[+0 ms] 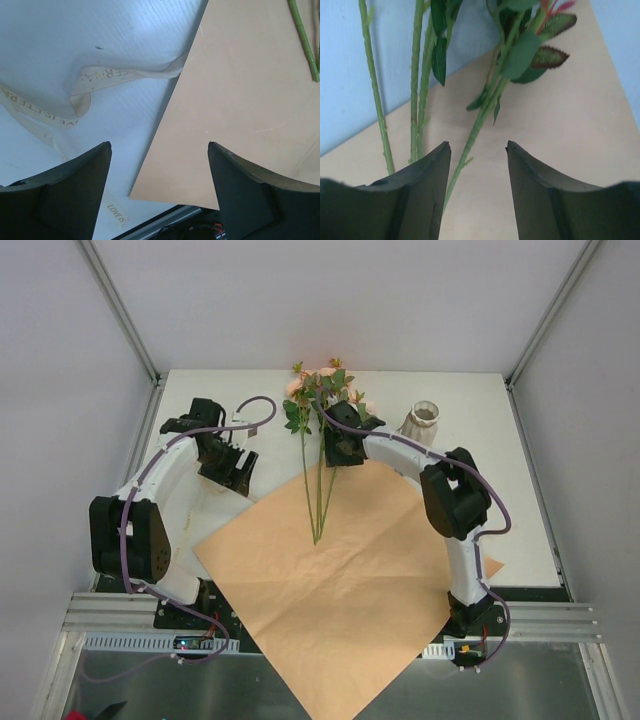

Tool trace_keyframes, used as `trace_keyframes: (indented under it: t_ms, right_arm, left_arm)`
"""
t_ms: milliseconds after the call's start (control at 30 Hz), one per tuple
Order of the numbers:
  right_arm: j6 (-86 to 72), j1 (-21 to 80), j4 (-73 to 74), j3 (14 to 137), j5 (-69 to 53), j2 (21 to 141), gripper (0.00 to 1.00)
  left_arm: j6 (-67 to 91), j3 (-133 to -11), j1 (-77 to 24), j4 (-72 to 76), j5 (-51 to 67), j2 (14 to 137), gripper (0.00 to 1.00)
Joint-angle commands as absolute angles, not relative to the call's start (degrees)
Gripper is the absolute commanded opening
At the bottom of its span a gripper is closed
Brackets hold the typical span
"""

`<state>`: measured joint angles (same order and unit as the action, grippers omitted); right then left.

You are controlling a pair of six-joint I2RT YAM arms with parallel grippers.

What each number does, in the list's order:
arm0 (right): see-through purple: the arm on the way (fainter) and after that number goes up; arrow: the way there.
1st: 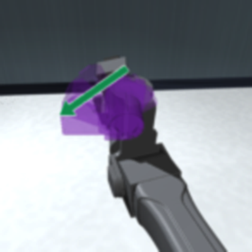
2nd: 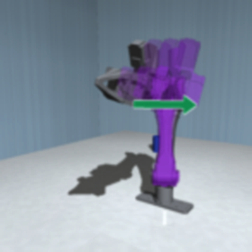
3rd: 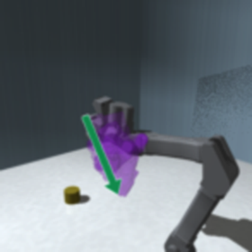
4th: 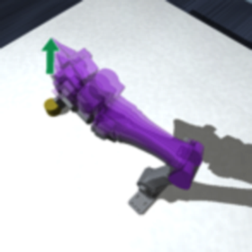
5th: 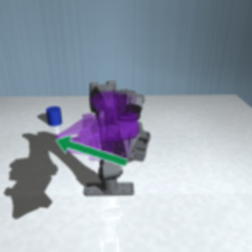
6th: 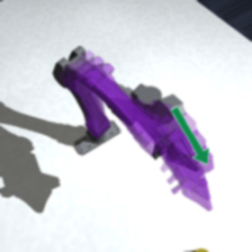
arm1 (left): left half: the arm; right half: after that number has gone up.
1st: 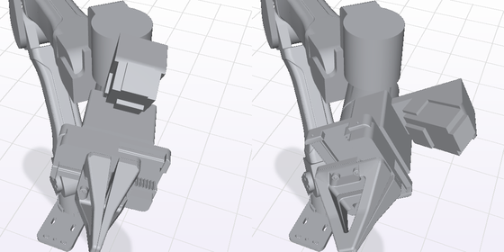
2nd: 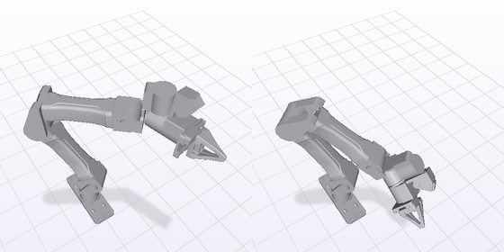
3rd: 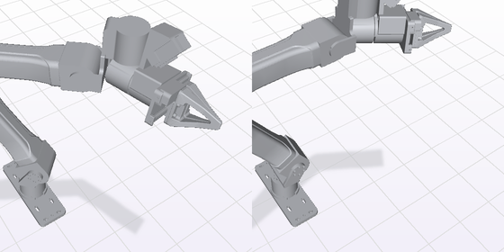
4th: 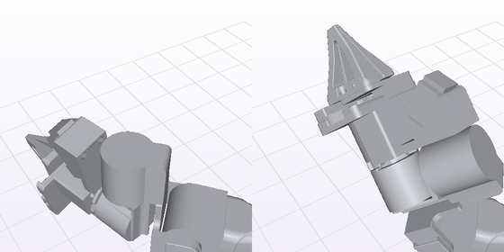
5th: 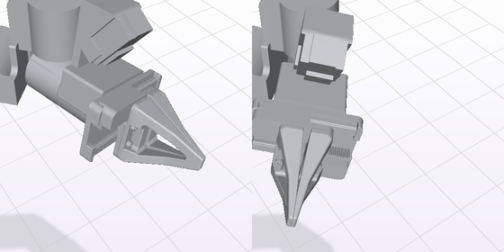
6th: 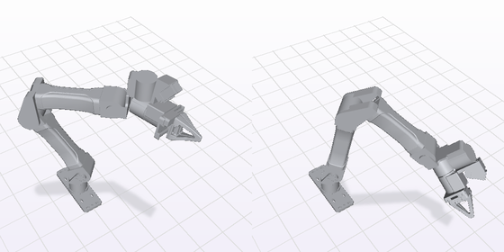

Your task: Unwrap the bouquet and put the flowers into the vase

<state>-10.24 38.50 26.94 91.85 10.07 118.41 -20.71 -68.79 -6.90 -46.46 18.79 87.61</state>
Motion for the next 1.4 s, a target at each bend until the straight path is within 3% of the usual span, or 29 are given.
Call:
trace_keyframes:
  t_ms: [0,300,467,667,800,1100,1367]
  right_arm:
    - [-11.4,37.2,22.1,96.1,10.6,120.4,0.53]
    - [-12.4,36.6,22.4,99.3,14.5,125.5,0.52]
    - [-12.8,36.5,24.1,102.2,17.6,128.1,0.47]
    - [-14.9,36.6,24.1,102.0,19.1,128.1,0.25]
    - [-16.5,36.7,22.9,98.6,20.3,125.7,0.01]
    - [-17.8,37.3,18.4,88.3,26.4,110.7,0.01]
    - [-12.0,37.4,8.5,83.6,20.5,93.5,0.01]
  left_arm:
    - [-21.2,-67.9,-6.2,-46.1,18.8,84.7,0.78]
    - [-21.6,-66.5,-4.9,-46.8,19.9,82.6,0.82]
    - [-22.6,-66.9,-3.9,-49.3,21.5,81.4,0.82]
    - [-24.2,-66.4,-2.9,-50.3,21.4,79.3,0.82]
    - [-24.9,-66.4,-2.2,-50.6,20.3,79.4,0.82]
    - [-25.6,-68.7,-0.4,-51.3,20.1,77.1,0.82]
    - [-25.5,-67.8,-0.4,-51.5,20.7,74.3,0.82]
